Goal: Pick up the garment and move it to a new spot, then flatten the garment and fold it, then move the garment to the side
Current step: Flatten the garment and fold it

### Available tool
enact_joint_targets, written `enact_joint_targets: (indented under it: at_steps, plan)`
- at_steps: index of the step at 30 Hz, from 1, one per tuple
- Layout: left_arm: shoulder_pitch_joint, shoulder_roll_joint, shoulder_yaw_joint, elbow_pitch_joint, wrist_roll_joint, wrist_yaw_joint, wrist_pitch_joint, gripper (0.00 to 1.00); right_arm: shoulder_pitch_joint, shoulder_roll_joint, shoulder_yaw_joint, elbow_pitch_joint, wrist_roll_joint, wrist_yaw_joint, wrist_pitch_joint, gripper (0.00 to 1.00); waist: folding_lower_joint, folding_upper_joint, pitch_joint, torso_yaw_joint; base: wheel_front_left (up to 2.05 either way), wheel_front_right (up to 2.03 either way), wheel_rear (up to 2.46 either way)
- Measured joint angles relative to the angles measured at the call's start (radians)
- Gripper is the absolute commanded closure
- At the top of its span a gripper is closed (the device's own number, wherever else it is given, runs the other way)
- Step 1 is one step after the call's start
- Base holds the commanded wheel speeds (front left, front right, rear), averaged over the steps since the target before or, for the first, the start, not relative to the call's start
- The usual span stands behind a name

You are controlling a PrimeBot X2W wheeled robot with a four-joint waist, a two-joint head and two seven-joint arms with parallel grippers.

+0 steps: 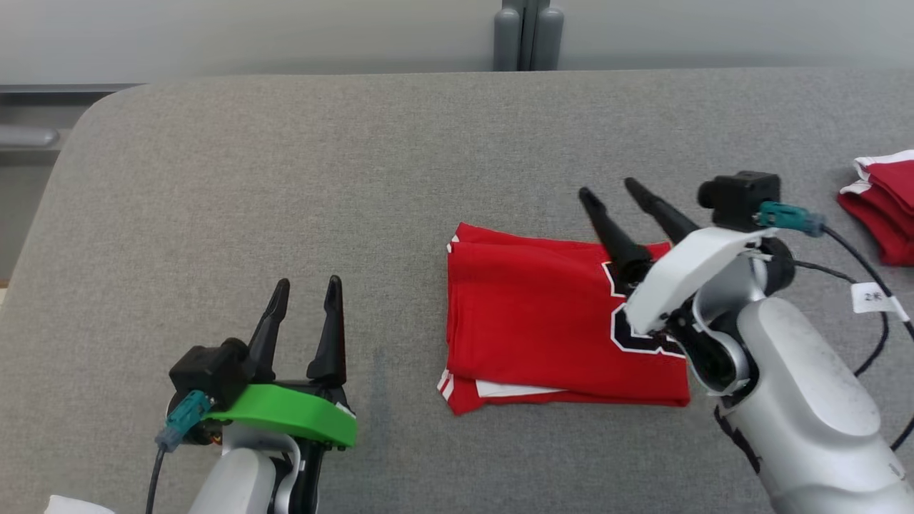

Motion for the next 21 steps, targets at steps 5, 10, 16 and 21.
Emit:
enact_joint_targets:
  at_steps: [5, 10, 16, 21]
  plan:
    - [-0.026, -0.007, -0.018, 0.019, 0.030, -0.001, 0.000, 0.00, 0.050, -0.008, -0.120, -0.004, -0.092, 0.000, -0.089, 0.00, 0.0000, 0.0000, -0.010, -0.028, 0.00, 0.00, 0.00]
    - [-0.041, -0.021, -0.009, 0.041, 0.034, 0.006, 0.000, 0.00, 0.126, -0.001, -0.216, -0.005, -0.217, 0.000, -0.199, 0.00, 0.0000, 0.0000, -0.035, -0.052, 0.00, 0.00, 0.00]
    - [-0.007, -0.030, 0.038, 0.051, 0.063, 0.016, 0.000, 0.00, 0.231, 0.052, -0.313, -0.013, -0.319, 0.000, -0.294, 0.00, 0.0000, 0.0000, -0.074, -0.071, 0.00, 0.00, 0.00]
    - [0.053, -0.035, 0.085, 0.033, 0.101, 0.019, 0.000, 0.00, 0.314, 0.096, -0.372, -0.045, -0.370, 0.000, -0.324, 0.00, 0.0000, 0.0000, -0.101, -0.079, 0.00, 0.00, 0.00]
